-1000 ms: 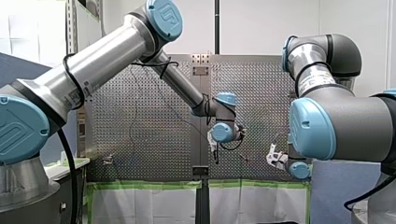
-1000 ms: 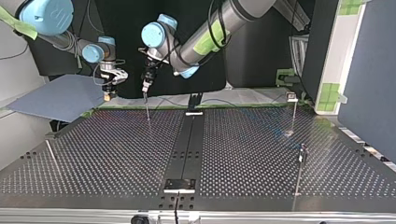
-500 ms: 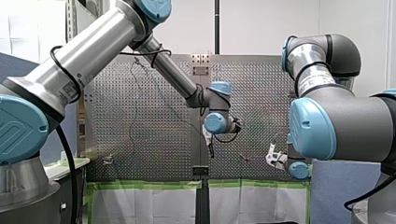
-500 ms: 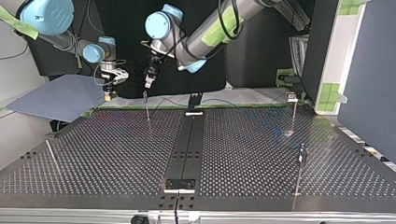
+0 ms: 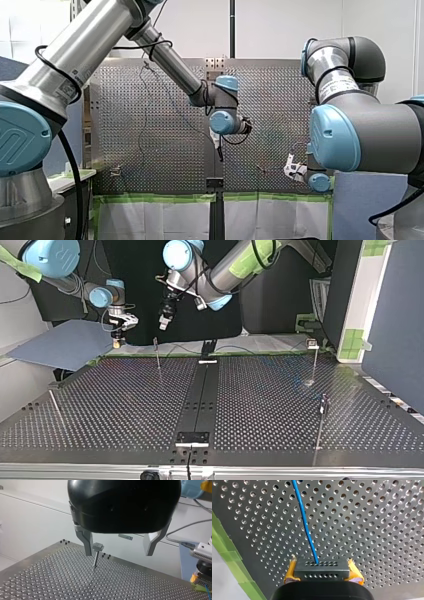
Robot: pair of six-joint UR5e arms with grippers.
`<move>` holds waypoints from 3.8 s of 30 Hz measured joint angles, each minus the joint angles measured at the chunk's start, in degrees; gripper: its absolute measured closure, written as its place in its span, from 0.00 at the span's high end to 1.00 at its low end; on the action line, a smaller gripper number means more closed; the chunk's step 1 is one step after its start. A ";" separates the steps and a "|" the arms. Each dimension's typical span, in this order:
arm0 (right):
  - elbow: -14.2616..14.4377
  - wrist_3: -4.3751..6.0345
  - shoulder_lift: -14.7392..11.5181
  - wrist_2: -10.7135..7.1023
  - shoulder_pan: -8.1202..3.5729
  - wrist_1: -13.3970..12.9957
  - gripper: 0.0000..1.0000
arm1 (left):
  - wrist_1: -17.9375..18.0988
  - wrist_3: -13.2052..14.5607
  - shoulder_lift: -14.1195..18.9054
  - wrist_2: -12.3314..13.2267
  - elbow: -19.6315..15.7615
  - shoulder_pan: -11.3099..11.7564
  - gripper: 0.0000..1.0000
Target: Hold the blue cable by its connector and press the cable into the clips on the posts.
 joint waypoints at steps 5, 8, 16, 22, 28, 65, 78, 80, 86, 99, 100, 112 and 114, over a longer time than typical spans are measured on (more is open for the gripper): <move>0.00 0.00 0.01 0.00 0.05 0.01 0.00 | 0.01 -0.08 2.45 -0.02 -2.44 -0.01 1.00; 0.00 0.00 0.01 0.00 0.06 0.01 0.00 | -0.03 -0.26 4.01 -0.06 -4.00 -0.01 1.00; 0.00 0.00 -0.06 -0.20 0.12 -0.07 0.00 | 0.11 -0.70 8.23 -0.09 -8.23 0.00 1.00; 0.00 0.00 -0.07 -0.69 0.12 -0.02 0.00 | 2.01 -2.10 11.62 0.48 -11.61 0.57 1.00; -0.03 0.00 -0.12 -1.35 0.14 0.09 0.00 | 5.02 -4.96 14.76 1.26 -14.75 1.25 1.00; -0.09 4.13 -14.66 0.36 0.25 10.71 0.00 | 22.94 -9.32 11.43 0.80 -32.68 2.08 1.00; -0.09 4.39 -15.19 0.52 0.24 11.26 0.00 | 23.52 -9.24 11.43 0.97 -33.25 2.11 1.00; -0.09 4.39 -15.20 0.53 0.23 11.26 0.00 | 23.52 -9.24 11.43 0.96 -33.26 2.11 1.00; -0.09 4.39 -15.20 0.52 0.24 11.26 0.00 | 23.52 -9.24 11.43 0.96 -33.26 2.11 1.00; -0.09 4.39 -15.20 0.52 0.24 11.26 0.00 | 23.52 -9.24 11.42 0.96 -33.26 2.11 1.00; -0.09 4.39 -15.20 0.53 0.24 11.27 0.00 | 23.52 -9.24 11.43 0.96 -33.26 2.11 1.00; -0.10 4.39 -15.20 0.52 0.24 11.26 0.00 | 23.52 -9.24 11.43 0.97 -33.26 2.11 1.00; -0.09 4.39 -15.20 0.53 0.24 11.26 0.00 | 23.52 -9.24 11.43 0.97 -33.26 2.11 1.00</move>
